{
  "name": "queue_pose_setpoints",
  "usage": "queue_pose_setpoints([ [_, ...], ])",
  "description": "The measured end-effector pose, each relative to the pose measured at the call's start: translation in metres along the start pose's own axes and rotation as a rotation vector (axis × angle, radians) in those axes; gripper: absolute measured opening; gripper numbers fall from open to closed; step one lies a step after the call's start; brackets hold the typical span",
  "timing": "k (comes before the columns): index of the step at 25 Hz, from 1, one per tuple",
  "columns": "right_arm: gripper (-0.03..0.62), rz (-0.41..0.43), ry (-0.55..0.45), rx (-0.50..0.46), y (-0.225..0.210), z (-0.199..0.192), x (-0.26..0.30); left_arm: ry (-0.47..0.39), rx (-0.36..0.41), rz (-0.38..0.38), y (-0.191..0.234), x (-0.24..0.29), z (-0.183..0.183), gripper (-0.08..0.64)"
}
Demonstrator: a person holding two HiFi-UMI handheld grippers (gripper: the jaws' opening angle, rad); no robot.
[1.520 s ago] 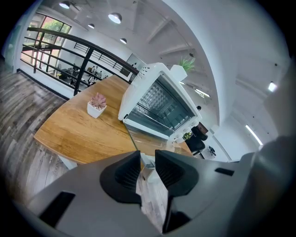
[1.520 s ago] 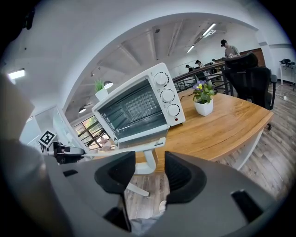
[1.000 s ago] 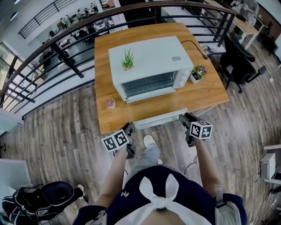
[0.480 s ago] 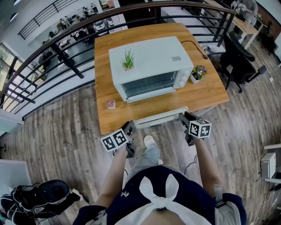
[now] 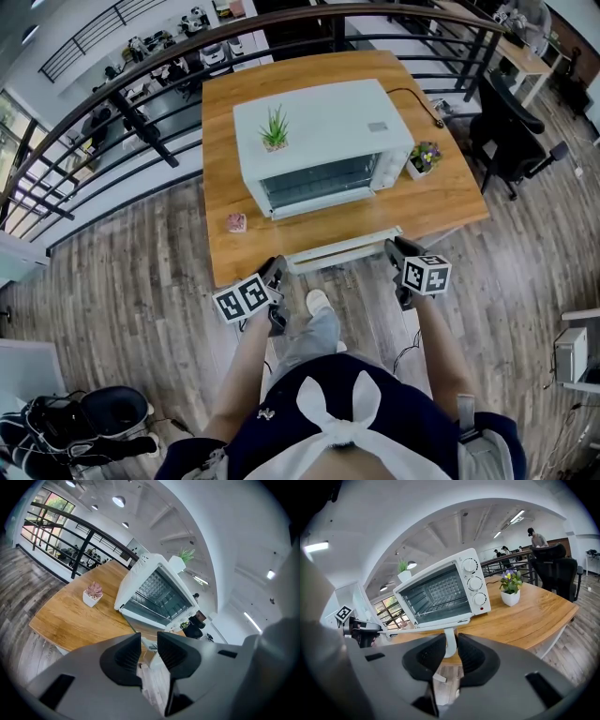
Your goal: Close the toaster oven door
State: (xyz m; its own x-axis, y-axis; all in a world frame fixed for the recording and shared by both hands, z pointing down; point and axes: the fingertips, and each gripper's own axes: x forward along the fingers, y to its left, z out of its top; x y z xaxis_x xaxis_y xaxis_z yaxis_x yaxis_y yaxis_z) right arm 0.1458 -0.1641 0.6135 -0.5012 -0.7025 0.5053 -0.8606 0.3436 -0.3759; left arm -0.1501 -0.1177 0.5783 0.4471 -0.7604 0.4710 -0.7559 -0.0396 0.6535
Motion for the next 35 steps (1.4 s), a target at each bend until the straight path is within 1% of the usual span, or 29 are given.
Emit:
queue_pose_setpoints([
  [3,0.084,-0.003,-0.002,-0.011,0.000,0.001,0.000,-0.003,0.004,-0.001,-0.001,0.000,0.001,0.109],
  [8,0.083,-0.003,-0.010,-0.015,0.002,0.006,-0.001,-0.011,0.033,-0.001,-0.004,-0.001,0.006,0.109],
  [12,0.083,0.004,-0.020,-0.017,0.004,0.011,-0.003,-0.025,0.028,-0.021,-0.008,-0.003,0.012,0.109],
  [17,0.083,0.011,-0.043,-0.015,0.007,0.019,-0.004,-0.039,0.041,-0.040,-0.014,-0.008,0.018,0.109],
  [21,0.083,0.015,-0.052,-0.013,0.008,0.023,-0.005,-0.055,0.033,-0.051,-0.018,-0.012,0.021,0.109],
  [25,0.083,0.017,-0.052,-0.013,0.007,0.024,-0.004,-0.089,0.010,-0.077,-0.023,-0.017,0.024,0.114],
  [35,0.083,0.024,-0.046,-0.011,0.006,0.023,-0.003,-0.079,0.060,-0.047,-0.025,-0.021,0.015,0.120],
])
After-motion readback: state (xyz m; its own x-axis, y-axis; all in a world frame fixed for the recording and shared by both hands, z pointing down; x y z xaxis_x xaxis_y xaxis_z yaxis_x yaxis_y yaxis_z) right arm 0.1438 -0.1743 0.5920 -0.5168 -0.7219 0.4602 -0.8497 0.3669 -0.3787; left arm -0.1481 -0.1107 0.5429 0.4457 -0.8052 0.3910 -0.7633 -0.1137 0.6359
